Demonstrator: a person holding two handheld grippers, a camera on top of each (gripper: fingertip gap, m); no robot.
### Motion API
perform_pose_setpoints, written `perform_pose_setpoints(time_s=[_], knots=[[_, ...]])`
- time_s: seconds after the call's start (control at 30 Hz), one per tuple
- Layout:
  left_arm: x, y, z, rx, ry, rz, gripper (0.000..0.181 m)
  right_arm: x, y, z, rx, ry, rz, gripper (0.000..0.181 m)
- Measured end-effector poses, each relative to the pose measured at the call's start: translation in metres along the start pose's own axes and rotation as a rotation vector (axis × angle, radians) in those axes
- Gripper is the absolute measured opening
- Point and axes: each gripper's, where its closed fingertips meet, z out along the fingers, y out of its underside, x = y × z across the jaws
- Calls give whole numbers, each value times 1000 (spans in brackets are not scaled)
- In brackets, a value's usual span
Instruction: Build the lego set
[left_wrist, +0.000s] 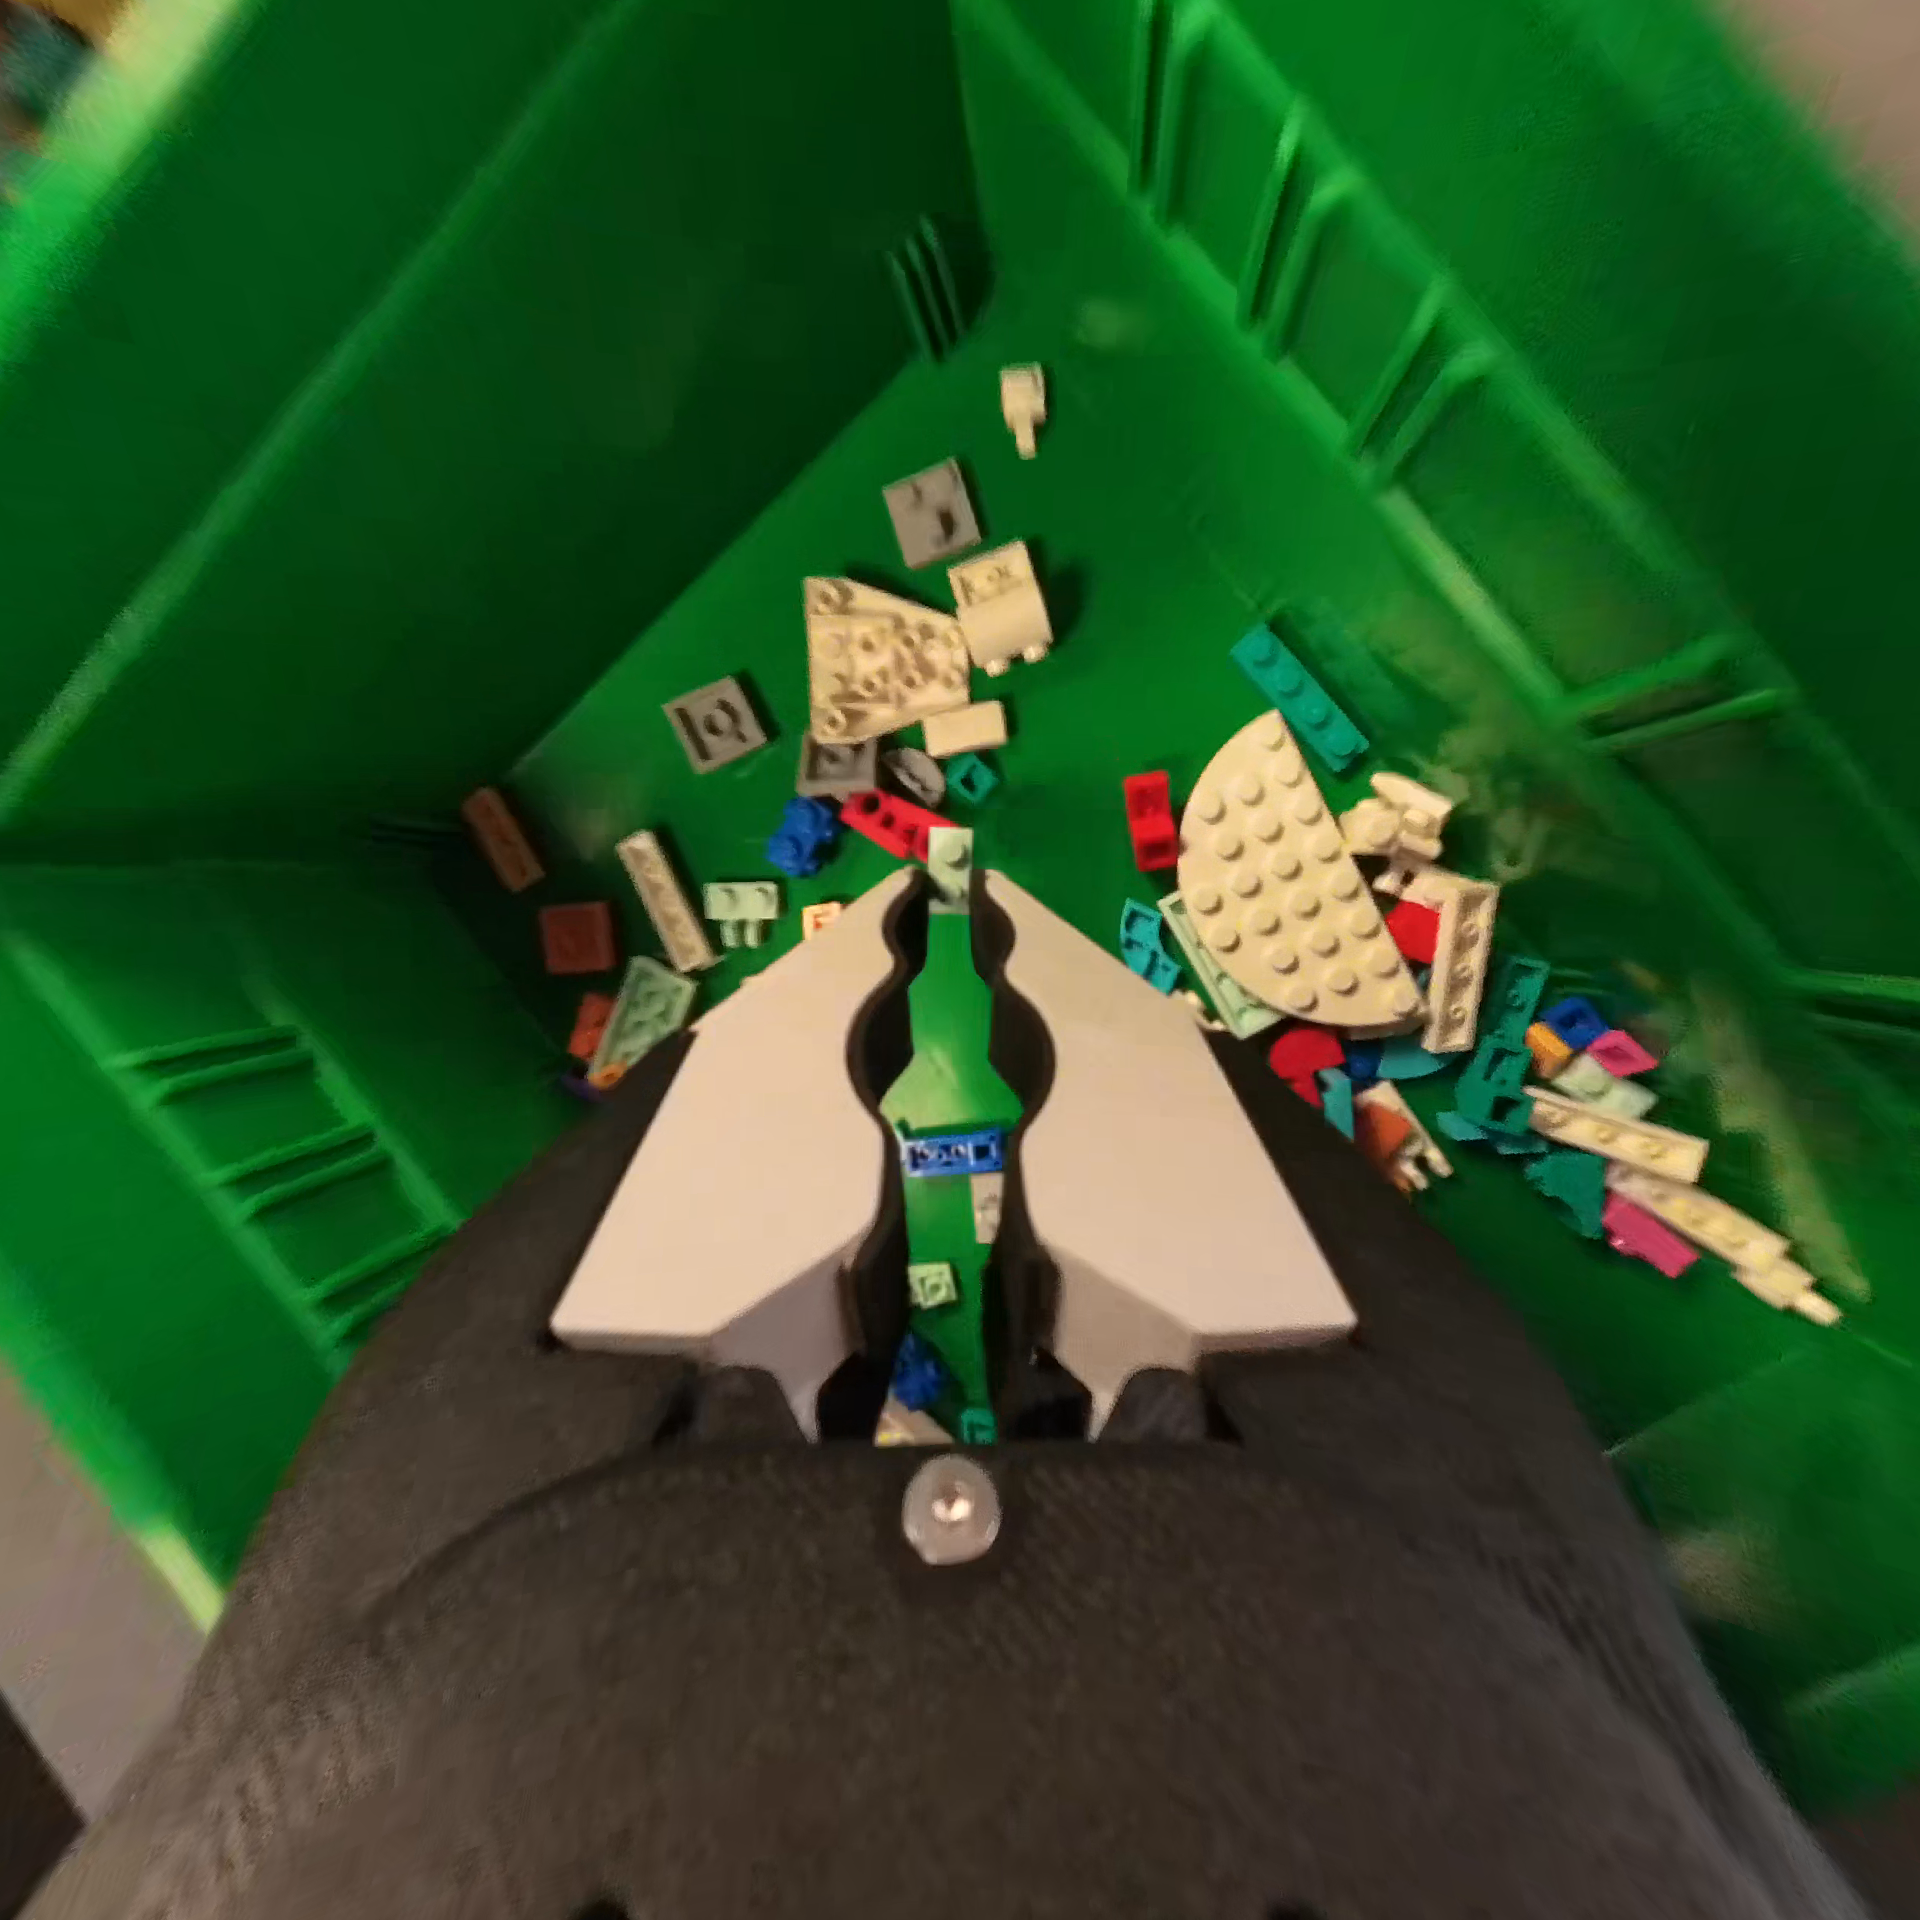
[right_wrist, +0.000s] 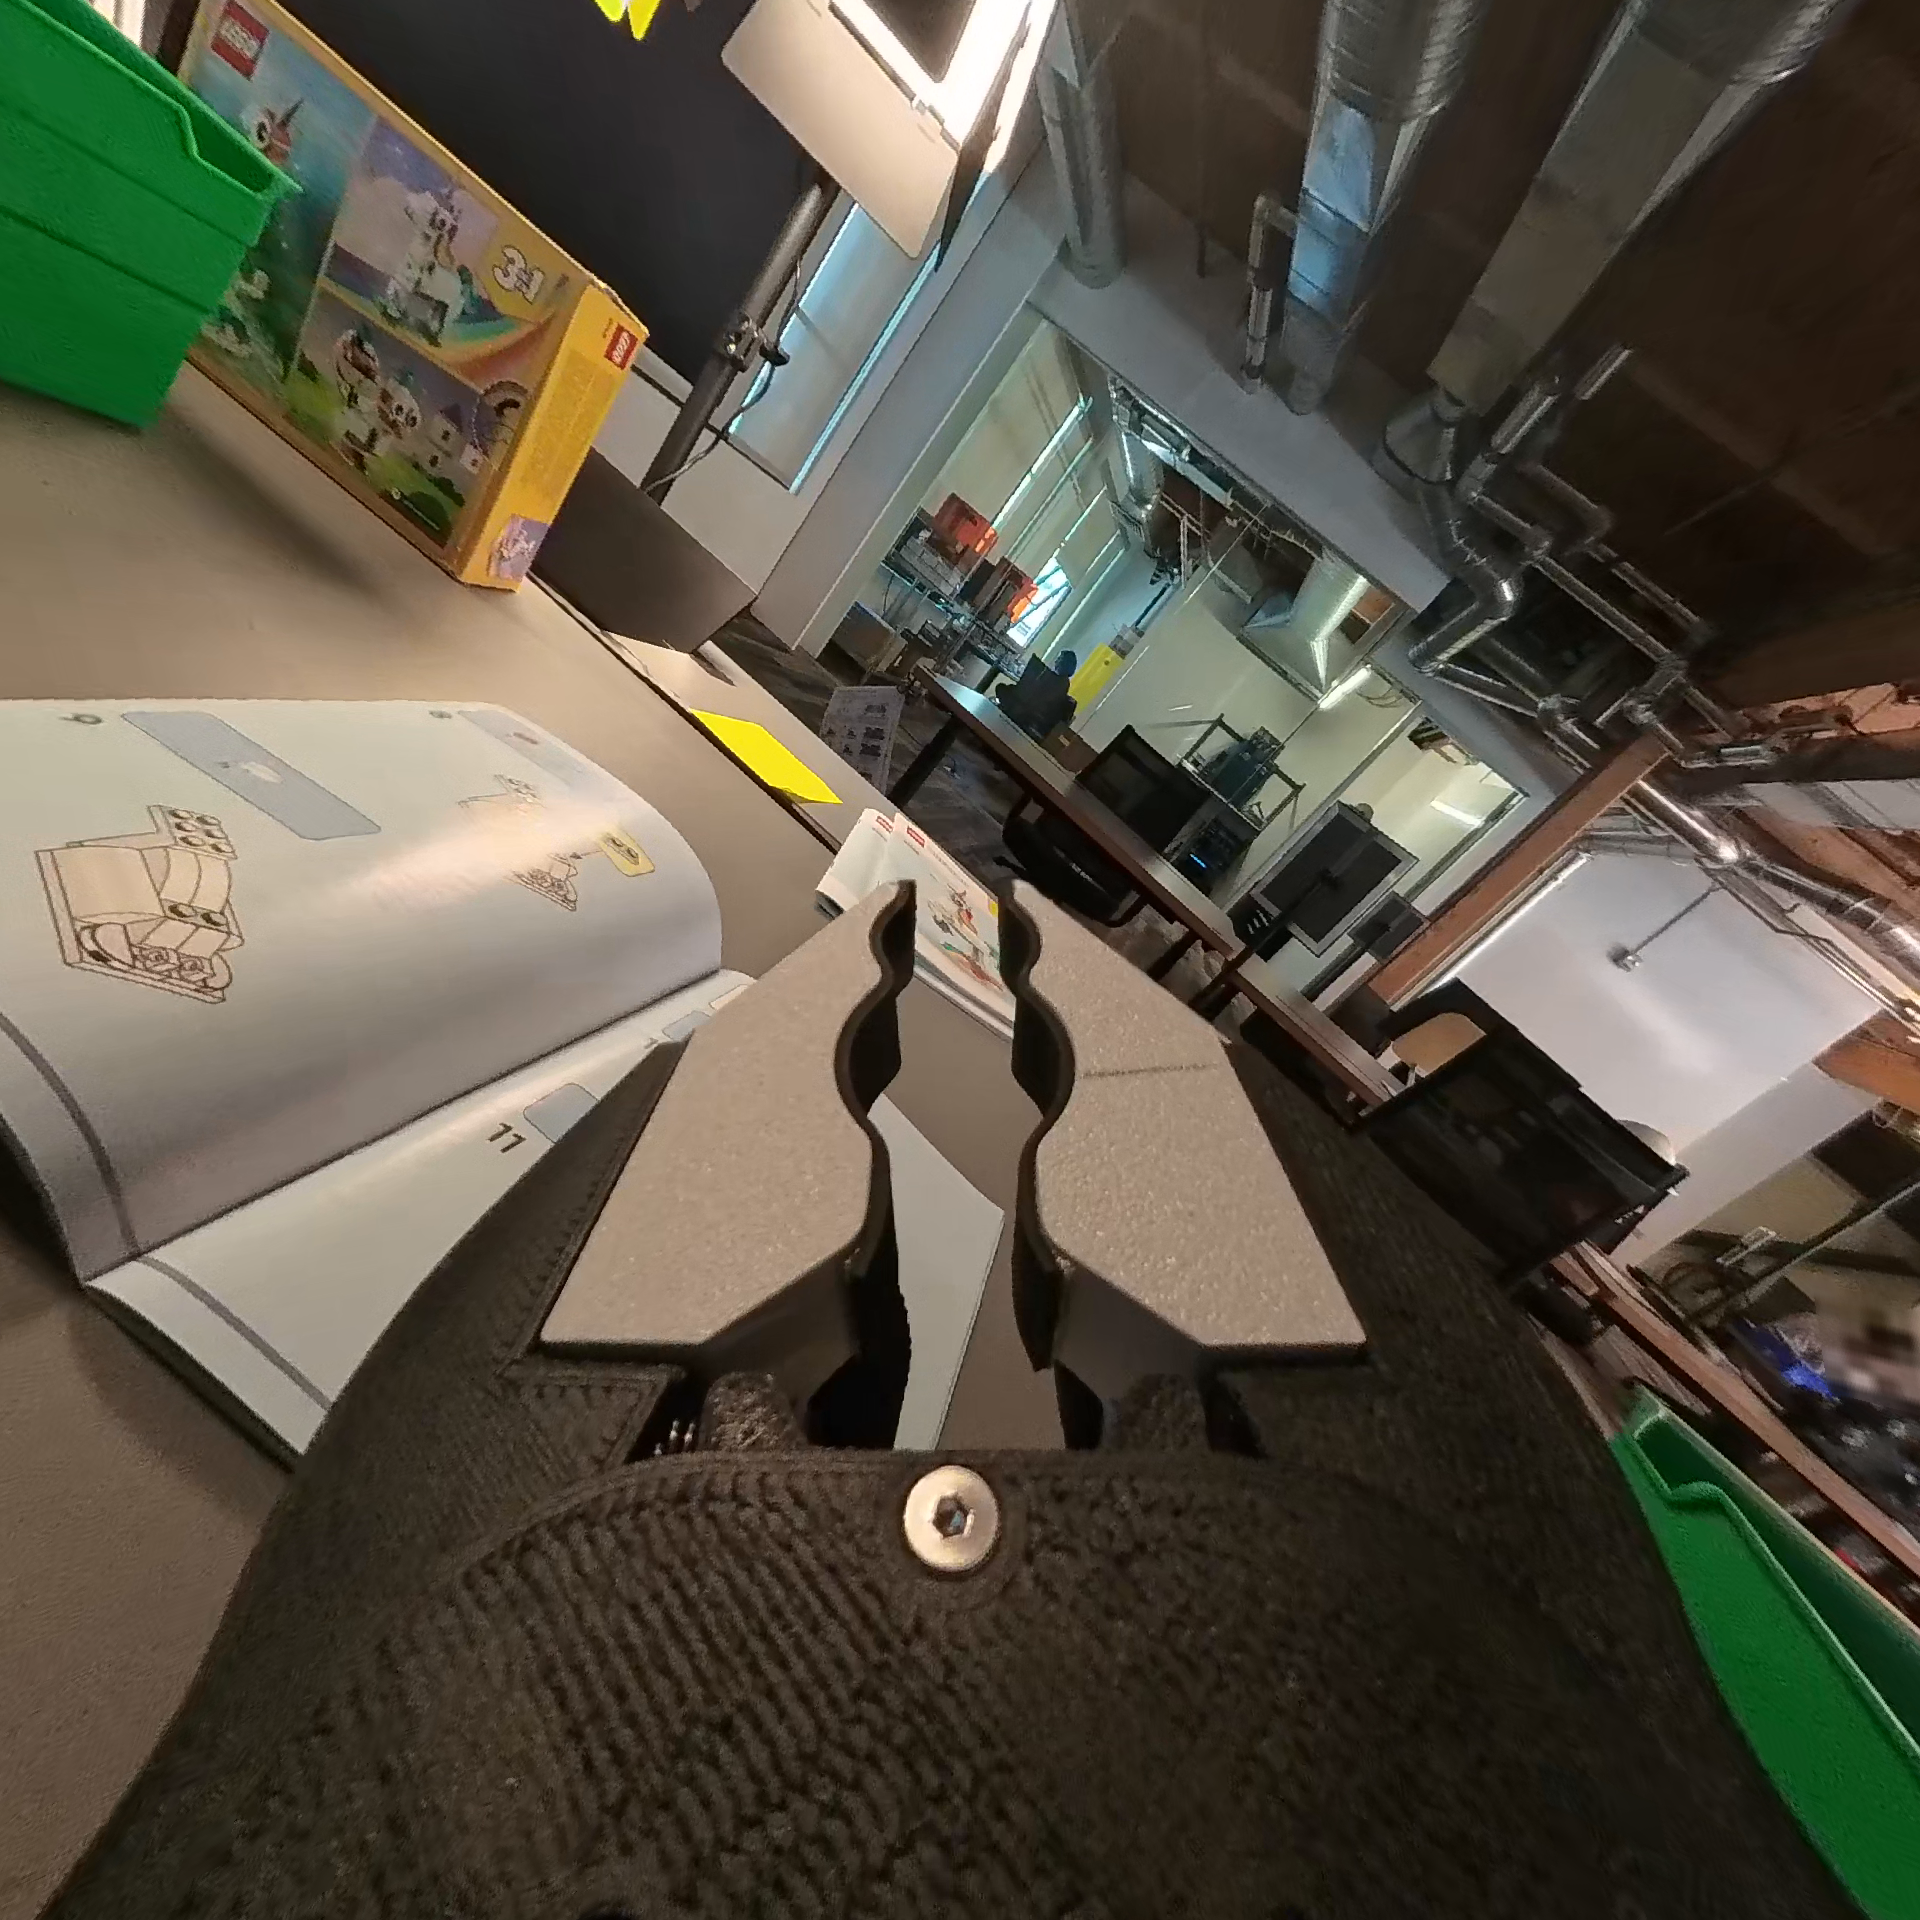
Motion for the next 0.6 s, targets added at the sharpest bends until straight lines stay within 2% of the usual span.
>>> perform_pose_setpoints(time_s=[0.03,0.13,0.2,0.27,0.33,0.43,0.53,0.6], knots=[[-1,-9,-12,64,-17,-18,7,0,-1,0,4,-2,4,14],[7,-42,-65,287,-20,-49,6,-3,-2,0,18,-27,17,14],[26,-58,-102,401,-2,-28,6,-6,-3,0,28,-46,21,14],[60,-70,-133,484,54,15,6,-9,-6,0,45,-67,19,14],[106,-78,-150,532,152,72,6,-13,-9,-1,64,-90,16,14],[177,-80,-144,517,288,166,6,-18,-15,-3,92,-119,21,14],[235,-82,-117,474,411,229,6,-20,-19,-6,118,-145,33,14],[260,-87,-95,446,458,245,6,-21,-21,-9,133,-160,25,14]])
